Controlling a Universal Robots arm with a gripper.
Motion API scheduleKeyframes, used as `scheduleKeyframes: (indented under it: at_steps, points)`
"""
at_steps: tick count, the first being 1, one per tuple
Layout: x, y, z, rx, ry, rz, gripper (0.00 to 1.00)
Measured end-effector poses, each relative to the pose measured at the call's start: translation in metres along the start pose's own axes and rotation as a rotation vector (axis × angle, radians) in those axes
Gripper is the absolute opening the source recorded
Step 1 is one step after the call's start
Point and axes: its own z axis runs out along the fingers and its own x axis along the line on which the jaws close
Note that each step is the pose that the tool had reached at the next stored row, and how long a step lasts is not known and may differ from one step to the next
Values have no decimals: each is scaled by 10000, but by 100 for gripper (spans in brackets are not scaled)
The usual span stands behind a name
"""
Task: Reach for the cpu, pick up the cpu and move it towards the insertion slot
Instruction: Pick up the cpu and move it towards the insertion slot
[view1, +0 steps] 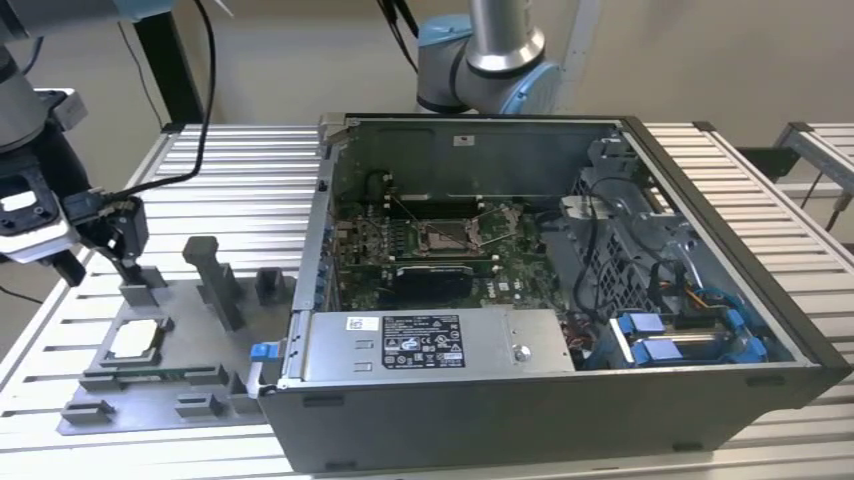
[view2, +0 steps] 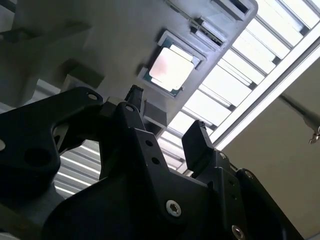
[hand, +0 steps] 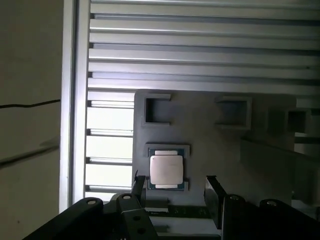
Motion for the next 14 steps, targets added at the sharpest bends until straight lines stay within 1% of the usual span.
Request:
scheduleKeyframes:
  at_steps: [14]
  points:
    - [9, -47, 164, 0, 0, 0, 100]
